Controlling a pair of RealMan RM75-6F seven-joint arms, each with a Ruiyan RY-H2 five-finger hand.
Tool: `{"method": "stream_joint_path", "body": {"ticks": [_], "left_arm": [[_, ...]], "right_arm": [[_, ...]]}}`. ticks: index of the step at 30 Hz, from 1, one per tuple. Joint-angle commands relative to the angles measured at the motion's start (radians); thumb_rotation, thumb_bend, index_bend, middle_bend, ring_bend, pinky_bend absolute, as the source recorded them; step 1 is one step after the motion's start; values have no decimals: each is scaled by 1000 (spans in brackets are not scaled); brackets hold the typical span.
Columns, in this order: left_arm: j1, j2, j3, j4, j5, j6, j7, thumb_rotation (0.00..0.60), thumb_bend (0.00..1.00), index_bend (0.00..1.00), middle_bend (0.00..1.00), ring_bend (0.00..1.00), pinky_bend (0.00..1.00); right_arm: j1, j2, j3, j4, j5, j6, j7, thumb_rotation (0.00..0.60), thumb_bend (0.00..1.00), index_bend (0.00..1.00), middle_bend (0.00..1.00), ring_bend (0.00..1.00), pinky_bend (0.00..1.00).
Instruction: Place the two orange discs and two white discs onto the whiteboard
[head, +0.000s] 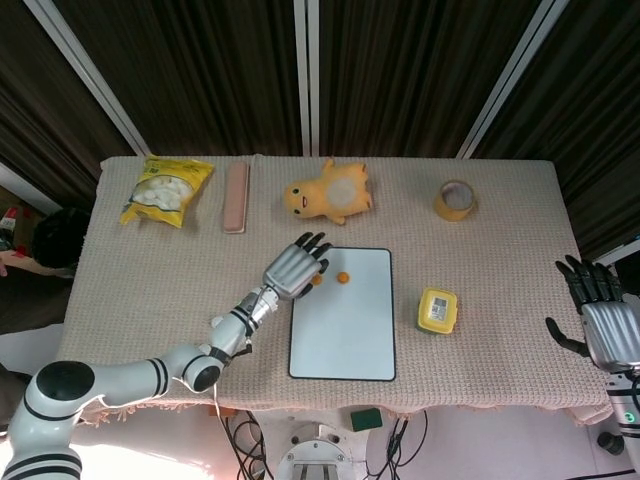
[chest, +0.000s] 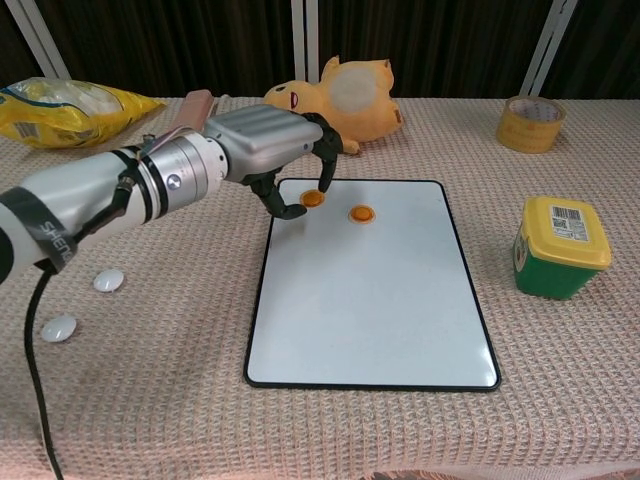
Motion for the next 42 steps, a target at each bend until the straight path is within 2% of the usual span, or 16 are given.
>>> {"method": "stream_joint_path", "body": {"ticks": [1,8,17,32,42], "left_arm": [[-42,-64,-8,80,-13,-35,-37,600,317,490,149,15,120],[-87,-136,-14,186,-9,-44,-62,600,317,493,155,15,119],[-109,-160,-13,258,-5,-33,-59,600,317,493,155,15,118],[-114,-169,3,289,-14,-34,-32,600,316,488,155,14,116],[-110,-157,13,265,-31,-43,-1,600,315,489,155,15,115]], "right_arm": [[-1,0,1,5,2,1,7,600,327,0,0,0,0],[-3,0,2,12,4,3,17,600,327,0,0,0,0],[-4,-3,3,22,7,-1,26,600,327,0,0,0,0],[-4,-7,5,29,12,-4,30,600,329,0,0,0,0],[-5,-9,4,34,11,-4,35,600,329,0,0,0,0]]}}
